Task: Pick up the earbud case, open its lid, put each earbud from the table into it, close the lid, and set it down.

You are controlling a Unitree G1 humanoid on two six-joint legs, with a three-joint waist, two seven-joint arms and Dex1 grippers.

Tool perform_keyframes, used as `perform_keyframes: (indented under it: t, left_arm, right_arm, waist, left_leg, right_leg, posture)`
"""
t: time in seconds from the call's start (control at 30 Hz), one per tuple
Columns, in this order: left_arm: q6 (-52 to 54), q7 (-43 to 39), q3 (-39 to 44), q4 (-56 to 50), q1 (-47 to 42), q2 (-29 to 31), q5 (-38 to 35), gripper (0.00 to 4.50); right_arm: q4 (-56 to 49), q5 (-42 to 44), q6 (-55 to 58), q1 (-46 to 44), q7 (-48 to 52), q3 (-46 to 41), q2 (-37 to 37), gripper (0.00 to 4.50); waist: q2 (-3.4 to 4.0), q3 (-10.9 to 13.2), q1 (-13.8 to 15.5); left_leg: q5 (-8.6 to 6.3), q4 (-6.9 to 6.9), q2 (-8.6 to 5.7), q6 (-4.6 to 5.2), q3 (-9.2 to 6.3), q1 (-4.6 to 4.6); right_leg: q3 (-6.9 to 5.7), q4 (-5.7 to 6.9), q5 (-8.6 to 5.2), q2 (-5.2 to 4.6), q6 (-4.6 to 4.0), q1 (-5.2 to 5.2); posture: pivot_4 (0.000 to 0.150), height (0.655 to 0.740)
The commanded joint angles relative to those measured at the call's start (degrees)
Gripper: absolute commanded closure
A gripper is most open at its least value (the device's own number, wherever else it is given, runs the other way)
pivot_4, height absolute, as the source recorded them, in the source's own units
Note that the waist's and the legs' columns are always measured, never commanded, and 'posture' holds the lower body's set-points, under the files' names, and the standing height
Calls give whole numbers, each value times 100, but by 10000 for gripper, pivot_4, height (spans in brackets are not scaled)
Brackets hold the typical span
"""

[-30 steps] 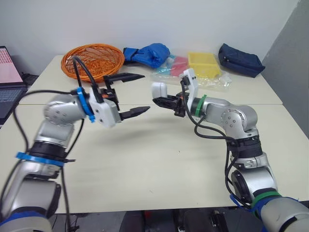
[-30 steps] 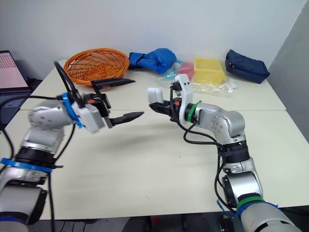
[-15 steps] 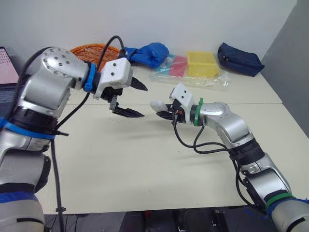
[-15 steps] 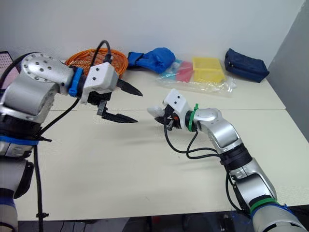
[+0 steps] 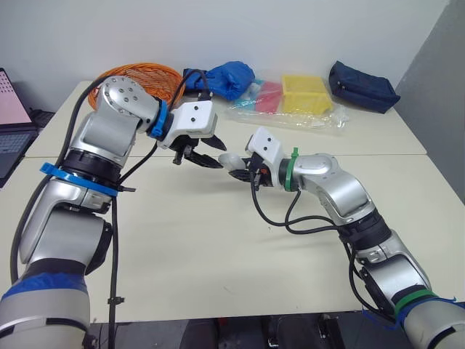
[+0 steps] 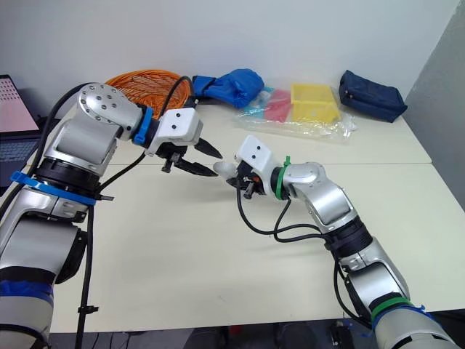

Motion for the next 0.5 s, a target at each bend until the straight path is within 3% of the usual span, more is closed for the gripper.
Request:
perform_keyframes:
  t: [0.03, 0.5]
  left_arm:
    - [73, -77, 202, -279, -150, -14, 53, 23790]
    - [34, 78, 242, -297, 37, -82, 293, 23790]
  right_arm:
    - [-239, -81, -21, -78, -20, -72, 14, 36765]
    - [-205, -236, -31, -155, 15, -97, 130, 36765]
  waist:
    - [0, 0, -2]
    - [0, 0, -4]
  left_leg:
    - [0, 0, 0, 0, 0, 0]
    - [1, 12, -2, 0, -2, 3]
  right_leg:
    - [0, 0, 0, 0, 0, 0]
    - [-1, 36, 0, 0, 0, -6]
  posture:
    - [1500, 7400]
    - [1500, 7400]
